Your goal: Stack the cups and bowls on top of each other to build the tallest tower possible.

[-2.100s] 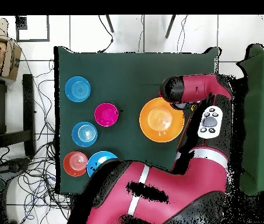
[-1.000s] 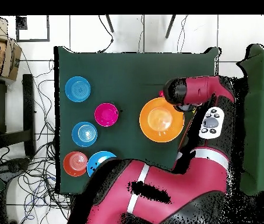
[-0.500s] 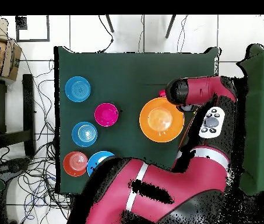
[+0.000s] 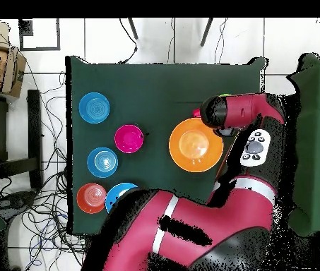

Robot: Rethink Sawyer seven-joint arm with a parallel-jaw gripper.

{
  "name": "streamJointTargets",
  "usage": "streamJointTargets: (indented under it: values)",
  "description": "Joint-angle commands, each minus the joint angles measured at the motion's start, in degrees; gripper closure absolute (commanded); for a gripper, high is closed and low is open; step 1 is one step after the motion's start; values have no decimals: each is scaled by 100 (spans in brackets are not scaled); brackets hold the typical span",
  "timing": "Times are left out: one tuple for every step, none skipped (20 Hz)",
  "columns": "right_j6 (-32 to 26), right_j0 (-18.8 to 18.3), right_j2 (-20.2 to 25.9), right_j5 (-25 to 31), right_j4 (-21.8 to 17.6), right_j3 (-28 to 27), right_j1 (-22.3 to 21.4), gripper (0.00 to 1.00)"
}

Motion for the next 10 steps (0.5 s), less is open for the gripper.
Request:
streamJointTargets:
  values:
    - [119,154,519,184,239,-152,58,0]
    - [127,158,526,187,256,-140,49,0]
    - [136,160,535,191,271,-143,48,0]
    - [133,163,542,203,286,-152,52,0]
    - [144,166,538,175,294,-109,38,0]
    - [148,167,536,176,303,-117,45,0]
    - [153,175,526,169,307,-117,52,0]
    - [159,182,516,161,310,-117,58,0]
    - [158,189,504,170,315,-145,74,0]
    - [161,192,493,152,315,-142,78,0]
